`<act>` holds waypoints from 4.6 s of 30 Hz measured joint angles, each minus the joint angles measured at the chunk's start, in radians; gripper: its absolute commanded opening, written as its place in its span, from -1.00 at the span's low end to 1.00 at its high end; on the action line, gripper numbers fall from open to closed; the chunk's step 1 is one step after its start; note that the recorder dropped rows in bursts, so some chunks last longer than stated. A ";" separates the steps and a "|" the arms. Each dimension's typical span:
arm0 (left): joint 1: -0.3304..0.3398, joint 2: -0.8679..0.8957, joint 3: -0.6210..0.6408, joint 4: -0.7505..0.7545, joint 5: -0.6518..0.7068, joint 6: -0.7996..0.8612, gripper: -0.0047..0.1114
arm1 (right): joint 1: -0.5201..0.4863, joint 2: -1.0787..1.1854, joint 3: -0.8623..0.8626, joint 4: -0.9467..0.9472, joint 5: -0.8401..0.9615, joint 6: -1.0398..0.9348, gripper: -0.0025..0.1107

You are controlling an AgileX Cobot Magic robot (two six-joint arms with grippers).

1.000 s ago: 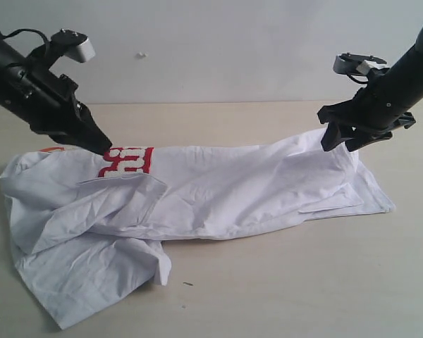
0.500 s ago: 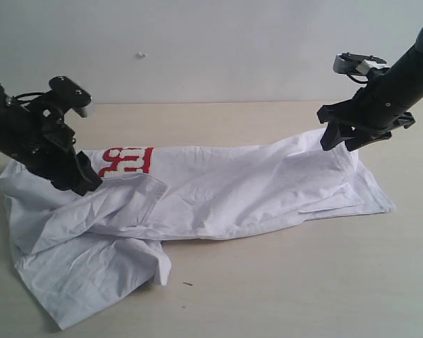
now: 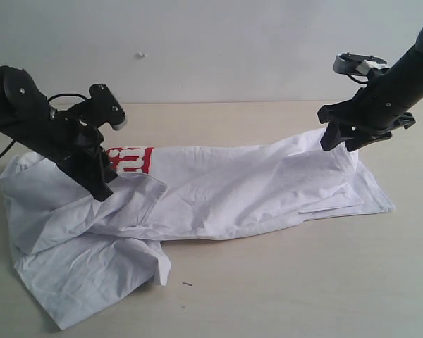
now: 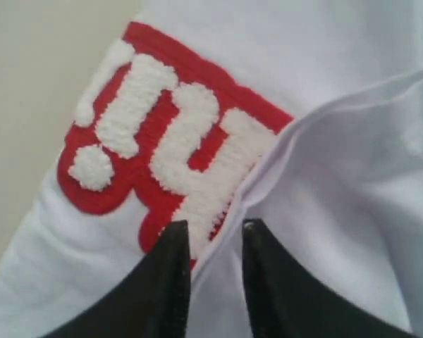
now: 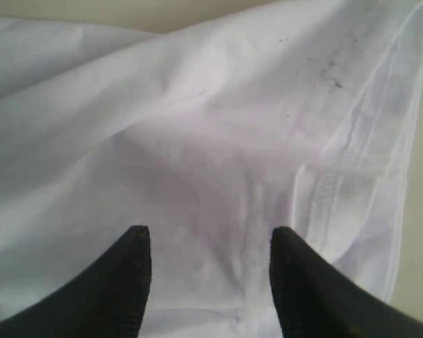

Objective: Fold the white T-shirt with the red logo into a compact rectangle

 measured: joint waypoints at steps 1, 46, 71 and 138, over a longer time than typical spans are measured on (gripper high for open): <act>0.000 0.009 0.000 0.021 0.000 -0.004 -0.81 | 0.000 0.000 0.000 0.000 0.000 0.000 -0.07; -0.020 -0.004 -0.106 0.104 -0.240 -0.019 0.22 | 0.000 0.000 0.000 -0.010 0.000 0.000 -0.07; -0.296 -0.440 0.318 0.128 0.265 -0.436 0.13 | 0.000 0.000 0.000 0.012 -0.021 0.000 -0.07; -0.384 -0.423 0.336 0.263 0.181 -0.447 0.34 | 0.000 0.000 -0.002 0.049 0.050 0.000 -0.07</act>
